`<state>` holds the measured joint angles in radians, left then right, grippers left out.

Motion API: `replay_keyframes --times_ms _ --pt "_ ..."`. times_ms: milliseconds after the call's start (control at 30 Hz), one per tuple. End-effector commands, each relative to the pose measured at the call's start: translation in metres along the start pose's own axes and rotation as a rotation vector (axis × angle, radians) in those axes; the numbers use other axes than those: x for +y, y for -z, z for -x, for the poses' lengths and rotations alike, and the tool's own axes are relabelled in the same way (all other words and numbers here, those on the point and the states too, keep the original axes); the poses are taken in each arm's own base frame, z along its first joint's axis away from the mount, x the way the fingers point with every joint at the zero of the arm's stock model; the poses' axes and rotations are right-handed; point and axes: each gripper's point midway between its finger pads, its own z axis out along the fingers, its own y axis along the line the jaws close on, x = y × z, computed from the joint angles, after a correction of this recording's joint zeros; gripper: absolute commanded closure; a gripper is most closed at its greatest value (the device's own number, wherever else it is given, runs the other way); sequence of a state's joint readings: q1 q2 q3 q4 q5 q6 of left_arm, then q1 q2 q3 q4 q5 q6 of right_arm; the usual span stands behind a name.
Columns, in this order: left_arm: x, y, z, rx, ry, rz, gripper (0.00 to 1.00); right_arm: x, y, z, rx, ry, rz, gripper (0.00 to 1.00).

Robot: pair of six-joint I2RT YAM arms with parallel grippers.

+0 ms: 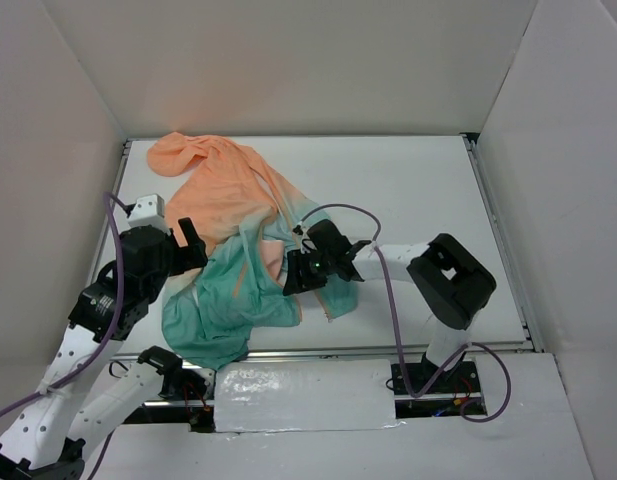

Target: Zip up the jacket

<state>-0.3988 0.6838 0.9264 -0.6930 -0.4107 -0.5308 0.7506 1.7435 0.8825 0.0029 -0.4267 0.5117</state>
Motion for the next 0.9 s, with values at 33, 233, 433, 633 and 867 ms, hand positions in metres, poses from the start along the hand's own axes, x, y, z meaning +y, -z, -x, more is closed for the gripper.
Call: replay_keyframes --times_ms 33,233,433,633,867 --pt "-0.005 0.001 0.009 -0.038 -0.004 -0.031 0.01 0.006 -0.017 0.003 -0.001 0.032 0.020 0.51" --pt "-0.008 0.000 0.009 -0.037 -0.009 -0.051 0.01 -0.002 -0.019 -0.011 0.011 0.011 0.002 0.78" --pt "-0.020 -0.001 0.005 -0.008 -0.003 -0.110 0.01 0.023 0.002 0.010 -0.099 0.006 0.066 1.00" --pt "-0.103 0.017 -0.020 0.162 0.057 -0.560 0.01 0.082 0.067 0.076 -0.402 -0.037 0.180 1.00" --pt "-0.161 0.054 -0.044 0.282 0.096 -0.901 0.01 0.120 0.101 0.101 -0.478 -0.119 0.283 1.00"
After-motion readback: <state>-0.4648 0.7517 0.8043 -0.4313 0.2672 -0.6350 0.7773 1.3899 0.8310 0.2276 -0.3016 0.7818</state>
